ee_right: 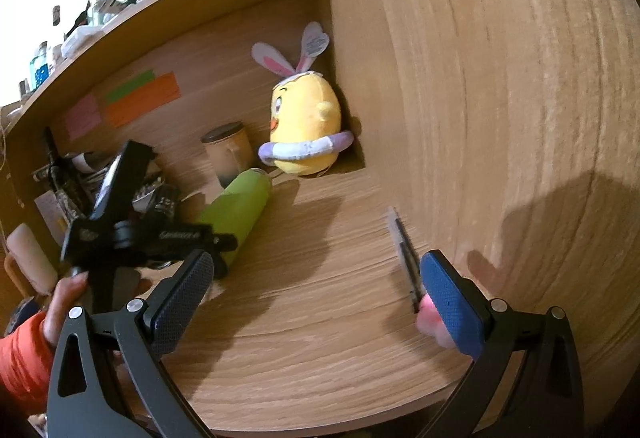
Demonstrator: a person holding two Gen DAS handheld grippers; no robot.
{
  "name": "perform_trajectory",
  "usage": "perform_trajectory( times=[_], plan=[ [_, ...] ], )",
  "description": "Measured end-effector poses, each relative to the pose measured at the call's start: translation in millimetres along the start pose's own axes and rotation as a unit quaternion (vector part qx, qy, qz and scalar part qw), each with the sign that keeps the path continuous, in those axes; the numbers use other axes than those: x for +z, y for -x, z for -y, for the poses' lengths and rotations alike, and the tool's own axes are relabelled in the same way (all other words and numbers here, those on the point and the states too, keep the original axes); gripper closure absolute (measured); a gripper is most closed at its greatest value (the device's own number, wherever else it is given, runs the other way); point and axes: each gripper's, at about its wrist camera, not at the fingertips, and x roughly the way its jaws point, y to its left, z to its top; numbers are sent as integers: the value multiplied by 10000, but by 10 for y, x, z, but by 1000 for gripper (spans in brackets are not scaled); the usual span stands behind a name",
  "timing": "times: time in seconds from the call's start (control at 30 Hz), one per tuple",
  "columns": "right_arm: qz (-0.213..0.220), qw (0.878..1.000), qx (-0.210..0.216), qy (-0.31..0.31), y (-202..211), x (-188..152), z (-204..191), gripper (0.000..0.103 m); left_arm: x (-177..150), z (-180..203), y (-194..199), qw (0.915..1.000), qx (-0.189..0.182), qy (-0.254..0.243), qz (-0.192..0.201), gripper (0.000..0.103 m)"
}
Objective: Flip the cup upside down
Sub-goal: 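Move the left tool to the lying green tumbler and close around its base, then lift the green tumbler with the left tool, swinging its lid end up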
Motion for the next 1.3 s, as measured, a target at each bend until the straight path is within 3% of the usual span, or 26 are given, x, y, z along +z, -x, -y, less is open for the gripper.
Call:
perform_trajectory(
  times=[0.43,0.73,0.83,0.93,1.1,1.3],
  plan=[
    [-146,9989,277,346,32,-177,-474,0,-881,-119,561,9962,328,-793,162,37],
    [-193,9971,509,529,187,-393,-835,0,-1290,-284,920,9963,332,-710,356,37],
    [-232,9964,583,566,233,-460,-948,0,-1332,-338,993,9974,101,-644,309,37],
    [-266,9954,642,659,286,-528,-1068,0,-1400,-425,1241,9961,-28,-613,635,37],
    [-349,9922,774,908,256,-670,-1420,0,-1458,-727,1738,9882,284,-505,1421,37],
    [-468,9873,739,1326,-12,-939,-2067,0,-1439,-1305,1922,9826,646,-2,1744,37]
  ],
)
